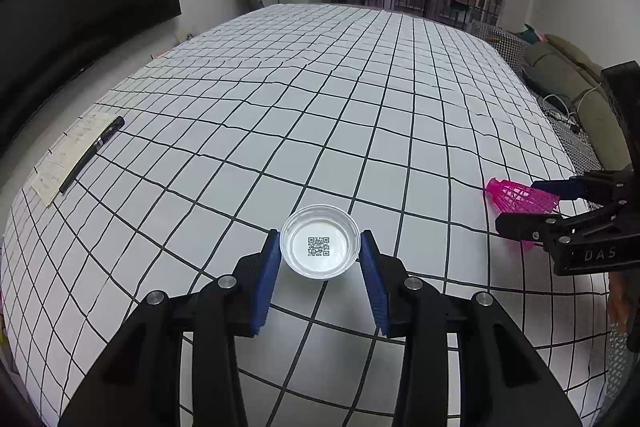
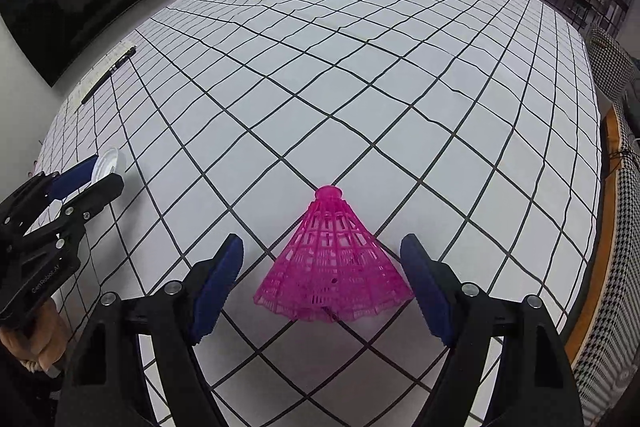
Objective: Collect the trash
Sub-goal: 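Grasp the pink shuttlecock with the right tool while left holds the cap, then carry shuttlecock and cap over the basket and open both tools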
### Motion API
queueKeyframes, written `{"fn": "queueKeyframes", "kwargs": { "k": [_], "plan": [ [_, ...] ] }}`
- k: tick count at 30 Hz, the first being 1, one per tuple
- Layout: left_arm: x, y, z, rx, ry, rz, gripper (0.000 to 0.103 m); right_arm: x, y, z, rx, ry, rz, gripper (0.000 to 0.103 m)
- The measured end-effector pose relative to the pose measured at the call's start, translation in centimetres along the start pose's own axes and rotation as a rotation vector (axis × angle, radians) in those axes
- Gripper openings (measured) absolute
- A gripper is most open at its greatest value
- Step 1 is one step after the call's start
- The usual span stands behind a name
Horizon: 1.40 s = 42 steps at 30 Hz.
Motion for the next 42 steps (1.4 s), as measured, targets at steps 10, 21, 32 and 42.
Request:
{"fn": "queueKeyframes", "kwargs": {
  "k": [10, 21, 32, 42],
  "plan": [
    [0.2, 0.1, 0.0, 0.003, -0.005, -0.004, 0.039, 0.4, -1.7, 0.5, -0.060, -0.105, -0.086, 0.049],
    [0.8, 0.2, 0.2, 0.009, -0.013, -0.025, 0.039, 3.5, -4.0, 0.5, -0.193, -0.128, -0.191, 0.042],
    [2.2, -0.1, -1.1, -0.021, -0.026, -0.068, 0.039, 9.9, -10.3, 0.3, -0.352, -0.175, -0.307, 0.042],
    [5.0, -1.3, -4.0, -0.093, -0.051, -0.105, 0.039, 14.6, -16.9, -0.3, -0.453, -0.236, -0.367, 0.042]
  ]
}}
Point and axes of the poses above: each gripper's, at about its wrist camera, not at the fingertips, and x roughly against the way its jaws point, z to its left, y to its top, the point moved 3 cm from there along -x, roughly the way its jaws point, and after that the axes turned 2 degrees about -z, right-handed, at the moved point
